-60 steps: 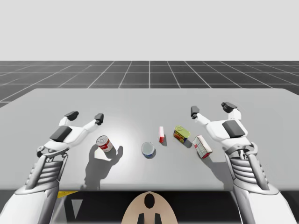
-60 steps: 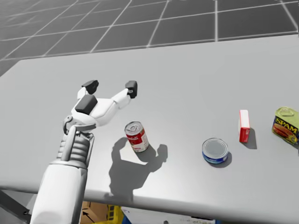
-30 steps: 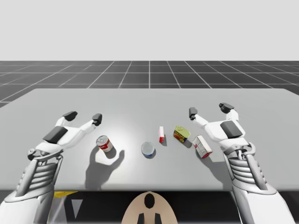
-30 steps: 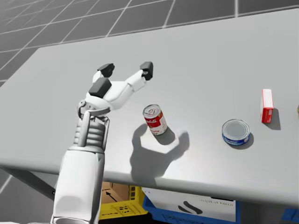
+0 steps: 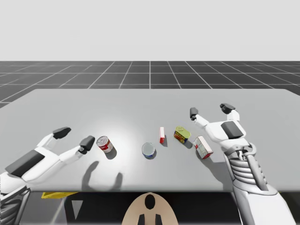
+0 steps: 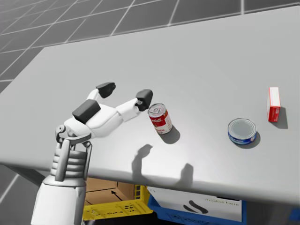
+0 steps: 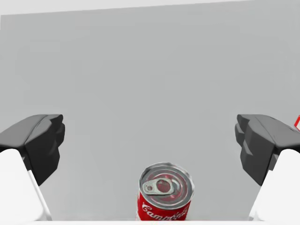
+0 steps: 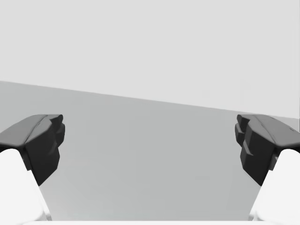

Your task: Lift the red soup can off the table.

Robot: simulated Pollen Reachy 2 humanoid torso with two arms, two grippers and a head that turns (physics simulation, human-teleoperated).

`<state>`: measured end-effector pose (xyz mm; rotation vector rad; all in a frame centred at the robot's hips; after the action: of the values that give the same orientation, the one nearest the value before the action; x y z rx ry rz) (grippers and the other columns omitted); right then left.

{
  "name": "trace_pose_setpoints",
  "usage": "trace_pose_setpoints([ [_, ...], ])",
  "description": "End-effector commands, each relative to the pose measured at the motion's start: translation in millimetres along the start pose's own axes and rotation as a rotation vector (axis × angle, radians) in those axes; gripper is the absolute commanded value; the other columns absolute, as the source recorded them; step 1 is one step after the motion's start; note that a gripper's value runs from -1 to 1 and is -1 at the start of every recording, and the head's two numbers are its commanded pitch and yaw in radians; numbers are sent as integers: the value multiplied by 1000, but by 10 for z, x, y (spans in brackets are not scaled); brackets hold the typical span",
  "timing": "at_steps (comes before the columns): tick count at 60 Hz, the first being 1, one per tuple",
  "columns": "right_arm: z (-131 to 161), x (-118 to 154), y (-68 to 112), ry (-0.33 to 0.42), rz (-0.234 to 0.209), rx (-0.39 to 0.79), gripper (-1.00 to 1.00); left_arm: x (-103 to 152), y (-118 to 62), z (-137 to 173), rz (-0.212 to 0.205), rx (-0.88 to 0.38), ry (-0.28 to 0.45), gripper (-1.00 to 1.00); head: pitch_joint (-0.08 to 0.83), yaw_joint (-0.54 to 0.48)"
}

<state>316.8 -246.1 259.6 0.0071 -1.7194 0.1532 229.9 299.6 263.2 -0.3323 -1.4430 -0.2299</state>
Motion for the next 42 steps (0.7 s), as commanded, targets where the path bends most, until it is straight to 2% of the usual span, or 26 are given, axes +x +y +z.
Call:
trace_pose_setpoints([
  [1,5,13,-7,-4,-2,-4,-1000,-278,-6,214,-3,-76,58,-1000,690,403],
  [3,7,16,-7,-5,-2,-4,-1000,-344,10,229,-15,-85,59,-1000,691,404],
  [8,4,19,-13,-8,-1,-5,-1000,-502,37,248,14,-110,83,-1000,690,401],
  [21,4,28,-30,-14,-1,-5,-1000,-835,32,73,24,-122,170,-1000,688,398],
  [32,9,44,-38,-19,-3,-6,-1000,-891,-12,-128,16,-118,203,-1000,689,390],
  [42,12,59,-44,-23,-7,-4,-1000,-880,-51,-351,26,-95,244,-1000,687,386],
])
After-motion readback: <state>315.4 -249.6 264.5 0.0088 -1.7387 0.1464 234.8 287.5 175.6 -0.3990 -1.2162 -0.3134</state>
